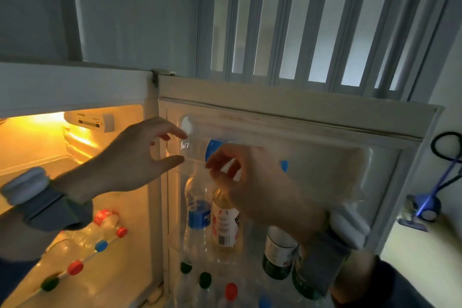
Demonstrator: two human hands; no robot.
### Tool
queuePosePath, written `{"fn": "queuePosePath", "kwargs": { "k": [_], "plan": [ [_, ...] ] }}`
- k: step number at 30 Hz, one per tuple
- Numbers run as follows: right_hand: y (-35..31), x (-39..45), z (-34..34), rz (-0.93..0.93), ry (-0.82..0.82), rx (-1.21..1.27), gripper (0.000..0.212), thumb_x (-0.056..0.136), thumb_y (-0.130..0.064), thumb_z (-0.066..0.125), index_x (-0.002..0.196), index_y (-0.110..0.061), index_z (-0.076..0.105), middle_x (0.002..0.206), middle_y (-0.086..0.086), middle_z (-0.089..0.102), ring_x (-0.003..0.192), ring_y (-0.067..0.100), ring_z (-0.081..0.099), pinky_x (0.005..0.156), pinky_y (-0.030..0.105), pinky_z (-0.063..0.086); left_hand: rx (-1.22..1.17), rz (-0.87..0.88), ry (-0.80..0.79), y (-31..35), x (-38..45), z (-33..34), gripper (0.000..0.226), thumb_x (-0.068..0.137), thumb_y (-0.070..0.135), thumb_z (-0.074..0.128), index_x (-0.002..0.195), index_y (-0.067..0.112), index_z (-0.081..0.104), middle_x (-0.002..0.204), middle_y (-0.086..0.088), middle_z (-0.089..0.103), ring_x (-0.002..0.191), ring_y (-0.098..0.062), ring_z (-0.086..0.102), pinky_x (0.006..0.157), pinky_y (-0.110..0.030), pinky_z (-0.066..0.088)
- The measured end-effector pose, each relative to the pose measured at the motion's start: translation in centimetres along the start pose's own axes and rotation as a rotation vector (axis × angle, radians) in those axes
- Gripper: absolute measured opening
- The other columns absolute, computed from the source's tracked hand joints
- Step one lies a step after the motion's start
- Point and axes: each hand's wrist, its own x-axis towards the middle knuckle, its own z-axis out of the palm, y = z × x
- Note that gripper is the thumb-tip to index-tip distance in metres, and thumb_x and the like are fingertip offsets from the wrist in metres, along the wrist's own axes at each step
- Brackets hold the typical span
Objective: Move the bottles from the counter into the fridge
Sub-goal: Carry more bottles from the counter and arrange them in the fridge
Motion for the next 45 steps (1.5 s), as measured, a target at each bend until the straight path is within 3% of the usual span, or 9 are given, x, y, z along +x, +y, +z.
{"fn": "queuePosePath", "kwargs": {
  "k": [4,10,17,19,20,24,36,40,45],
  "plan": [
    [-0.2,-0.6,5.7,-0.041,-0.201,0.11,0.02,0.101,-0.033,0.061,0.12,-0.04,0.064,0.106,-0.024,0.059,0.092,-0.003,0.061,0.085,0.02,0.051,0.043,-0.061,-0.056,-0.7,-5.4,1.5,0.043,0.088,0.009,0.072,0.118,0.039,0.063,0.122,0.025,0.054,0.118,0.005,0.047,0.098,-0.019,0.039],
    [0.8,-1.2,13.0,-0.131,-0.339,0.294,0.018,0.099,-0.034,0.063,0.116,-0.033,0.068,0.105,-0.022,0.068,0.089,0.001,0.064,0.08,0.021,0.053,0.157,-0.286,-0.133,-1.3,-12.9,4.0,0.04,0.088,0.009,0.064,0.12,0.034,0.064,0.123,0.016,0.056,0.116,-0.008,0.052,0.102,-0.033,0.044],
    [-0.7,-6.7,22.7,-0.312,-0.814,0.347,0.029,0.099,-0.037,0.064,0.128,-0.037,0.062,0.119,-0.018,0.064,0.098,0.002,0.063,0.085,0.027,0.058,0.243,-0.96,-0.145,4.8,-30.0,7.5,0.04,0.094,0.017,0.06,0.127,0.039,0.058,0.139,0.017,0.049,0.124,-0.009,0.05,0.108,-0.035,0.045],
    [0.1,-6.8,23.6,-0.297,-0.791,0.318,0.029,0.098,-0.037,0.065,0.126,-0.034,0.063,0.119,-0.014,0.066,0.1,0.005,0.064,0.09,0.032,0.058,0.213,-1.006,-0.142,4.9,-31.8,8.6,0.039,0.09,0.015,0.056,0.124,0.033,0.061,0.132,0.013,0.054,0.118,-0.012,0.054,0.104,-0.037,0.047],
    [-1.8,-10.1,24.4,-0.426,-0.908,0.312,0.029,0.098,-0.038,0.065,0.127,-0.034,0.063,0.121,-0.012,0.065,0.101,0.006,0.063,0.092,0.033,0.057,0.257,-1.184,-0.097,10.5,-36.4,8.7,0.04,0.088,0.014,0.055,0.124,0.03,0.063,0.13,0.01,0.056,0.116,-0.014,0.056,0.103,-0.037,0.047],
    [-4.4,-14.7,25.0,-0.585,-1.021,0.307,0.032,0.099,-0.036,0.062,0.131,-0.03,0.063,0.125,-0.01,0.064,0.106,0.01,0.063,0.094,0.029,0.052,0.286,-1.455,0.004,17.1,-44.1,10.3,0.042,0.091,0.012,0.055,0.128,0.028,0.064,0.13,0.007,0.057,0.119,-0.015,0.057,0.103,-0.028,0.046],
    [-11.7,-34.7,22.8,-1.199,-1.343,0.28,0.035,0.097,-0.037,0.064,0.131,-0.029,0.064,0.133,-0.01,0.066,0.111,0.01,0.064,0.096,0.024,0.048,0.395,-1.916,0.441,43.2,-54.3,16.0,0.039,0.096,0.013,0.053,0.13,0.032,0.061,0.135,0.014,0.052,0.123,-0.009,0.052,0.108,-0.028,0.041],
    [-11.8,-43.4,18.7,-1.372,-1.429,0.252,0.037,0.1,-0.035,0.061,0.136,-0.027,0.062,0.135,-0.011,0.064,0.117,0.008,0.06,0.093,0.02,0.041,0.408,-2.06,0.525,53.4,-56.1,19.8,0.04,0.097,0.015,0.05,0.131,0.036,0.059,0.141,0.016,0.049,0.129,-0.01,0.05,0.109,-0.029,0.042],
    [-9.0,-56.5,12.4,-1.577,-1.517,0.292,0.036,0.099,-0.035,0.062,0.134,-0.028,0.063,0.132,-0.011,0.064,0.107,0.003,0.057,0.089,0.018,0.041,0.415,-2.256,0.622,68.2,-56.7,26.8,0.038,0.1,0.019,0.051,0.132,0.038,0.058,0.143,0.019,0.046,0.13,-0.009,0.049,0.106,-0.028,0.044]
  ]
}}
